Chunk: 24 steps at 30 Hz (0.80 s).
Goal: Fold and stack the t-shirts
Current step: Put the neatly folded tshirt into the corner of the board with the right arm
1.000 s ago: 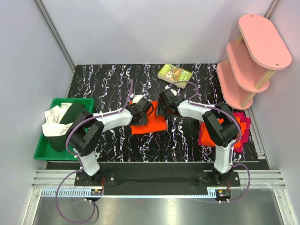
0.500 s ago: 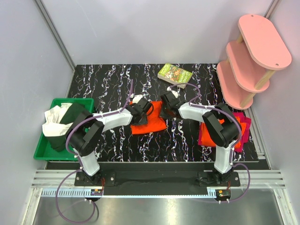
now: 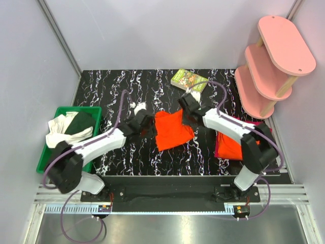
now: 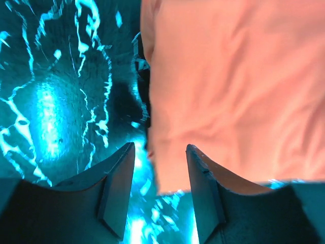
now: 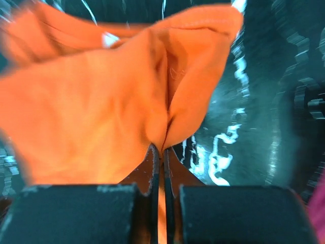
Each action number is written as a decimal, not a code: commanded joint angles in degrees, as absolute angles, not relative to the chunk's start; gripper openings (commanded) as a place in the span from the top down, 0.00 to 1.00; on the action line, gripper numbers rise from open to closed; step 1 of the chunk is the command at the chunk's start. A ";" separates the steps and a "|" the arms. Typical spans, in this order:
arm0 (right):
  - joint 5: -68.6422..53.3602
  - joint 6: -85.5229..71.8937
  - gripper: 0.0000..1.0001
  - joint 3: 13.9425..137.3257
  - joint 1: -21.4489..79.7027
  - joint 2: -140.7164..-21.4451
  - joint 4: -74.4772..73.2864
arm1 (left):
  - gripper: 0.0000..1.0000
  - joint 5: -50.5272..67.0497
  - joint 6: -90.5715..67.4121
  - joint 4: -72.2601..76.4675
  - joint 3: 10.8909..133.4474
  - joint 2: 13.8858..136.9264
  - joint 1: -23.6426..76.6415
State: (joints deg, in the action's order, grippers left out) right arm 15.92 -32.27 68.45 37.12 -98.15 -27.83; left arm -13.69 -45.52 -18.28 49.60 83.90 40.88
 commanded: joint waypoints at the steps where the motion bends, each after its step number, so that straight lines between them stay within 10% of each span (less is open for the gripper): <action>1: 23.46 -29.80 1.00 74.70 37.00 -91.32 -34.45 | 0.50 -12.48 -46.23 -17.39 48.96 73.67 40.78; 24: 45.17 -26.64 1.00 83.93 32.00 -72.25 -58.44 | 0.50 -8.97 -48.43 -20.57 37.88 58.97 41.57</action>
